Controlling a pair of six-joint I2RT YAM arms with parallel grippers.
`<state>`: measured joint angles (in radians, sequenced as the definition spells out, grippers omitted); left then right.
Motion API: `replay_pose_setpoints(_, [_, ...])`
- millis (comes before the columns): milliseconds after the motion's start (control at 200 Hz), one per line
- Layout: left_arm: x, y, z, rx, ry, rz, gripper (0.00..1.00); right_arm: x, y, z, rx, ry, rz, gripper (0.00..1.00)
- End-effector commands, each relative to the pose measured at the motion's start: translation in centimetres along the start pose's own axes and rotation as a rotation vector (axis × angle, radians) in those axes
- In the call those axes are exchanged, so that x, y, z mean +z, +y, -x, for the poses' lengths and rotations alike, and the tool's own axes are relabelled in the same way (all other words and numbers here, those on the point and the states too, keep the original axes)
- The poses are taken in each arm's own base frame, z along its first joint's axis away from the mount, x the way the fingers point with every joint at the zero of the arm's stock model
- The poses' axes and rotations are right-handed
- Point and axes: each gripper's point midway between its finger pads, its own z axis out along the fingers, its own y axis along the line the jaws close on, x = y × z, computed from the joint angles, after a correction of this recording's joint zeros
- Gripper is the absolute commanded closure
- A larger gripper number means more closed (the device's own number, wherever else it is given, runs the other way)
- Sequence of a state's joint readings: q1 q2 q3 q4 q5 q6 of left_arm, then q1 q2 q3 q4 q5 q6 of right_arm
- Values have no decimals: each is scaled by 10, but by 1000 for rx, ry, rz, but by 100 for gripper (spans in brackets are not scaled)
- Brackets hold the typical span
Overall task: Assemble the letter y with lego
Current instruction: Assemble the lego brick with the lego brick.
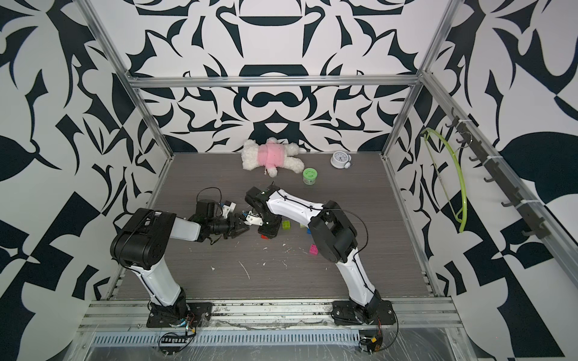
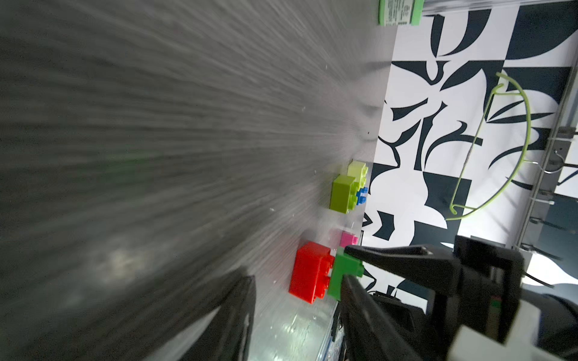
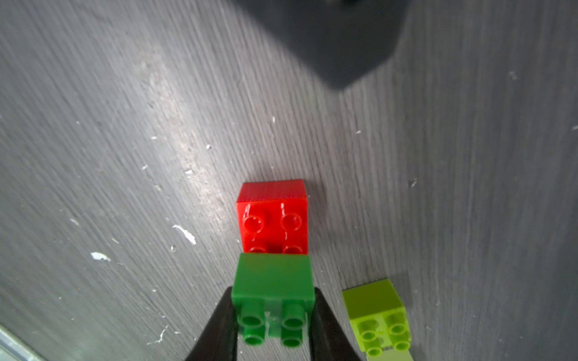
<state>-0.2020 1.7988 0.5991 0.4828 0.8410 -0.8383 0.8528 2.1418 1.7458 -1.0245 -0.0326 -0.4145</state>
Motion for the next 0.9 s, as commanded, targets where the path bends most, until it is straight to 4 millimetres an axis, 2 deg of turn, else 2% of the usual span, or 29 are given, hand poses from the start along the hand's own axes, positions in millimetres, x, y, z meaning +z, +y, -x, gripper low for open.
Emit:
replay_pose_setpoints(0, [-7, 21, -1, -53, -29, 71, 51, -16, 2, 7, 8, -18, -1, 78])
replay_pose_setpoints(360, [-10, 18, 1, -50, -37, 62, 51, -5, 3, 7, 13, 38, 19, 82])
replay_pose_setpoints(715, [-11, 19, 3, -50, -40, 62, 51, 16, 13, -12, -76, 192, 11, 88])
replay_pose_setpoints(895, [-13, 18, 6, -52, -48, 60, 51, 23, 13, -7, -104, 214, 11, 91])
